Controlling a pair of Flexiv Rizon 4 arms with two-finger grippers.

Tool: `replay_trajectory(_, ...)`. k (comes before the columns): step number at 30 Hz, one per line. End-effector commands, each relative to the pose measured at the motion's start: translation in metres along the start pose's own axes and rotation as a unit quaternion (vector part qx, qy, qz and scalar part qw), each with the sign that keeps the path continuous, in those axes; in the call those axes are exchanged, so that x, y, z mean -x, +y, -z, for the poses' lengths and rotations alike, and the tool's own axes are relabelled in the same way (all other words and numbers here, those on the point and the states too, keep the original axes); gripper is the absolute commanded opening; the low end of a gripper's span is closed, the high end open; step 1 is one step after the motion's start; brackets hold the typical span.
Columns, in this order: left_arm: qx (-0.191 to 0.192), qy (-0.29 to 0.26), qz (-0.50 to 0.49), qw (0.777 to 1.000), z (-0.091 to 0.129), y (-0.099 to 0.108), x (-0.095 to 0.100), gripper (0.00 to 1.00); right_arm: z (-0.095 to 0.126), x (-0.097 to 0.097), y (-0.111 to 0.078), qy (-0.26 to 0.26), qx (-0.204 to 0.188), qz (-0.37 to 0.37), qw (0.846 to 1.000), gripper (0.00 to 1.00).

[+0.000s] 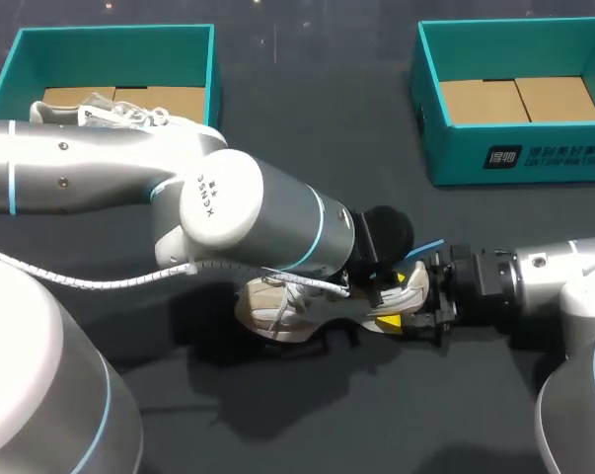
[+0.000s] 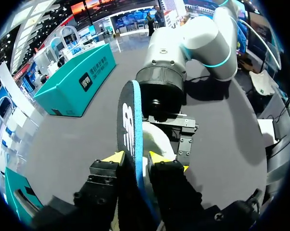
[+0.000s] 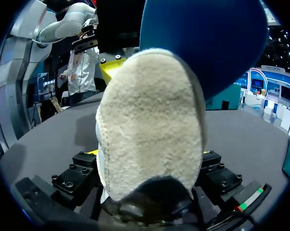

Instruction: Take the shoe out of the shoebox, open the shoe tongue, remove and reinsert the insole, then place the shoe into the shoebox

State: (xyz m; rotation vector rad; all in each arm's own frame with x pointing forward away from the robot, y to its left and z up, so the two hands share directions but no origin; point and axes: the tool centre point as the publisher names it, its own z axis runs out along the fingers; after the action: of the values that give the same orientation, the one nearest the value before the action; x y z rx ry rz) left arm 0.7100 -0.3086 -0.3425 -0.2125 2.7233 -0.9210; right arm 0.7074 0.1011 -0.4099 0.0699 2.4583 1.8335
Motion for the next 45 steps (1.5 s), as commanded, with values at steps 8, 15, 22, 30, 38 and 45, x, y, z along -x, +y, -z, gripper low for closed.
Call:
replay_trajectory(8, -0.008, 0.041, 0.005, 0.999, 0.013, -0.008, 0.012, 0.0, 0.0, -0.002, 0.0, -0.001, -0.001, 0.0, 1.0, 0.0)
replay_trajectory(15, -0.011, 0.111, 0.01, 0.994, 0.044, -0.042, 0.005, 0.0, 0.0, -0.002, 0.0, -0.001, -0.001, 0.0, 1.0, 0.0)
replay_trajectory(22, -0.043, 0.141, 0.002, 0.989, 0.072, -0.067, 0.005, 0.0, 0.0, -0.002, 0.0, -0.001, -0.001, 0.0, 1.0, 0.0)
replay_trajectory(30, -0.043, 0.141, 0.002, 0.989, 0.072, -0.067, 0.005, 0.0, 0.0, -0.002, 0.0, -0.001, -0.001, 0.0, 1.0, 0.0)
replay_trajectory(38, -0.097, 0.163, 0.037, 0.981, 0.093, -0.081, 0.007, 0.0, 0.0, -0.002, 0.0, -0.001, -0.001, 0.0, 1.0, 0.0)
replay_trajectory(45, -0.232, 0.202, 0.105, 0.946, 0.179, -0.12, -0.001, 0.0, 0.0, -0.002, 0.0, -0.001, -0.001, 0.0, 1.0, 0.0)
